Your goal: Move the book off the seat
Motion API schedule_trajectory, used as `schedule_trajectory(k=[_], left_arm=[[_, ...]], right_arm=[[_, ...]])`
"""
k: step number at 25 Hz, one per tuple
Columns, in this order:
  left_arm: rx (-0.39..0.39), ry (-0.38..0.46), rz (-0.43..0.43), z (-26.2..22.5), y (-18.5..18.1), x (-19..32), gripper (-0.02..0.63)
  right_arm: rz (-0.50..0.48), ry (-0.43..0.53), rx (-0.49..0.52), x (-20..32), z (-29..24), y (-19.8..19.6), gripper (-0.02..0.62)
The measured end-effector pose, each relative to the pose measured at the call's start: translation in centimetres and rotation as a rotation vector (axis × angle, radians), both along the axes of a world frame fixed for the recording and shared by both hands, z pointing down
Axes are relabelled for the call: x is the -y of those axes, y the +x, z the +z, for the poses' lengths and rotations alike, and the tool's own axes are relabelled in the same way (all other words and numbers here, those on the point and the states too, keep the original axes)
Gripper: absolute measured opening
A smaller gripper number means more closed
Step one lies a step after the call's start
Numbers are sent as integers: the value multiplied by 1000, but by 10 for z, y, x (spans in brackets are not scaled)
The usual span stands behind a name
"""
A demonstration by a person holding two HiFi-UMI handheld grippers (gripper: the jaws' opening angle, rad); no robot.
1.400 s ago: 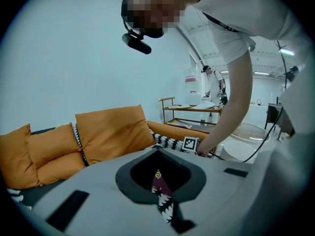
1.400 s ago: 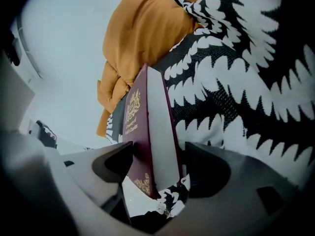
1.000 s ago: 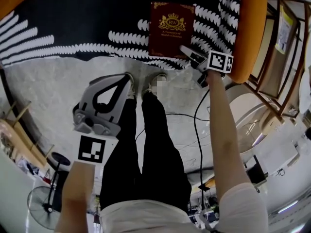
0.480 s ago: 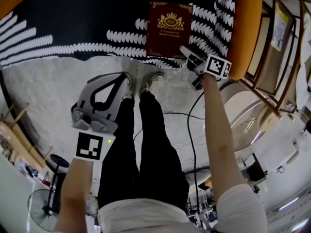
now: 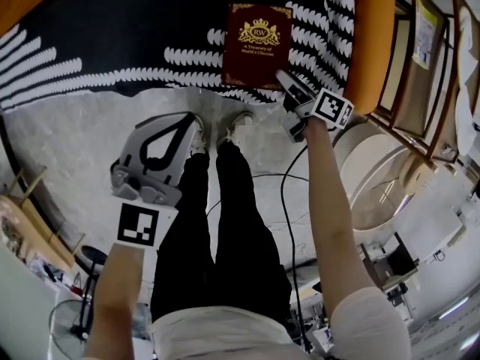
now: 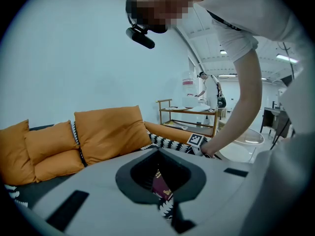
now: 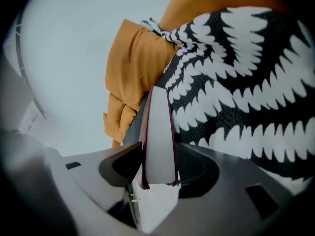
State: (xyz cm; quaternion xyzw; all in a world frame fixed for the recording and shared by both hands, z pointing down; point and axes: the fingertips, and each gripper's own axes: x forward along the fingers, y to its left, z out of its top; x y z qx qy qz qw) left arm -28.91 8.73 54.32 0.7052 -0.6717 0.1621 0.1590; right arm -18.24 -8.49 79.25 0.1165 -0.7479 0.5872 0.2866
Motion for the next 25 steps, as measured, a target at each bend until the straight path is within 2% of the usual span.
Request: schedule_trajectory(k=[4,10,19,25], left_arm=[[3,-15,-2,2,2,-11,16],[9,-28,-8,1,-5,-36,16],[21,9,15,-29,5,-33,16],[29,33,67,-36,10,-52,15]], right_arm=[[-74,-13,9,-35,12,4,225],[70,-44,53,-53,6,4,218],[153,-18,197,-37,-53,1,215],[193,2,270,-55,-100,-4,215]])
